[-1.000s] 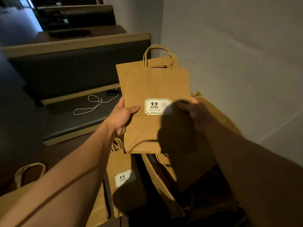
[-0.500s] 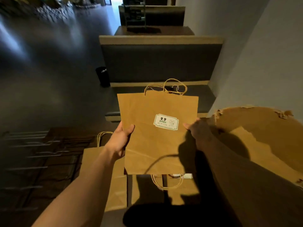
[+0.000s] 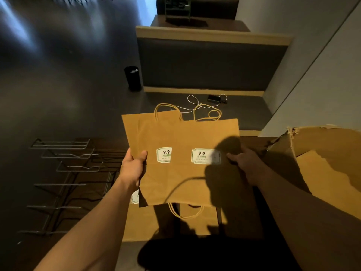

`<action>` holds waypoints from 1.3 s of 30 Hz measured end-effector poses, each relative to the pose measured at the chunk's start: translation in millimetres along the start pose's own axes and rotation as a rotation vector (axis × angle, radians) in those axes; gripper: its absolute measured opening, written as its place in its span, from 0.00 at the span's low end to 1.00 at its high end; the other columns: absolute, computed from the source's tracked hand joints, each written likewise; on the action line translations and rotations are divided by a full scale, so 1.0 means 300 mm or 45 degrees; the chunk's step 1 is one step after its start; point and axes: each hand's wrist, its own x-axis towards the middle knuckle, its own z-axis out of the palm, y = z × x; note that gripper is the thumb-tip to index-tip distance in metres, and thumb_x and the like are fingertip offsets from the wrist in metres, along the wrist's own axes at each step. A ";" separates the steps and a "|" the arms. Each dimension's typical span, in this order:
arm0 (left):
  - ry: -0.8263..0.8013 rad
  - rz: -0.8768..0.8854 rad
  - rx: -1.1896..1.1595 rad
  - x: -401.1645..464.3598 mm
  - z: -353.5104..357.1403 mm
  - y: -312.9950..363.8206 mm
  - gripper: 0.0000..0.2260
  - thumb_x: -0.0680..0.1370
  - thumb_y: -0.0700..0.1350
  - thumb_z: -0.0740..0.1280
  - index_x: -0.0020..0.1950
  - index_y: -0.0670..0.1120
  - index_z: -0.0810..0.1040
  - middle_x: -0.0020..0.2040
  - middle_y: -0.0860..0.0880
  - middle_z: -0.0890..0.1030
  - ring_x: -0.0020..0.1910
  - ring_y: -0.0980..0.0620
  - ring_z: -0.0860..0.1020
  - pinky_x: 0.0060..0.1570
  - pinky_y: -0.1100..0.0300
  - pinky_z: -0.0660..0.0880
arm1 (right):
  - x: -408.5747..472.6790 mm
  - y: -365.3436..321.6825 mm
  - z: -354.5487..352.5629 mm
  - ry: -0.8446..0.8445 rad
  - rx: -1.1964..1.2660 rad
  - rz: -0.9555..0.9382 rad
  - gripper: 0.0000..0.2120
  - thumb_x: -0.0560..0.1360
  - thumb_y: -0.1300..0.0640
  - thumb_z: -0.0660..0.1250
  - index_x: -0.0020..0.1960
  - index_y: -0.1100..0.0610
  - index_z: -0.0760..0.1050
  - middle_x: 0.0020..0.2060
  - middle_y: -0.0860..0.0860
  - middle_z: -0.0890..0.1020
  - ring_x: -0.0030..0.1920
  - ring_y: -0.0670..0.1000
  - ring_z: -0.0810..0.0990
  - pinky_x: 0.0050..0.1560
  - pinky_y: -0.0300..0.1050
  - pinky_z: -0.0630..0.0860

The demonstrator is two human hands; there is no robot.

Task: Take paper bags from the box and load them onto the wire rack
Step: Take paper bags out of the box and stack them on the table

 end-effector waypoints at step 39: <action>0.008 0.599 1.028 0.038 -0.145 0.144 0.27 0.77 0.34 0.62 0.34 0.66 0.82 0.73 0.63 0.53 0.80 0.48 0.45 0.78 0.46 0.42 | 0.045 -0.052 0.093 -0.160 1.039 0.100 0.17 0.77 0.52 0.62 0.63 0.57 0.74 0.58 0.59 0.81 0.59 0.61 0.79 0.61 0.60 0.74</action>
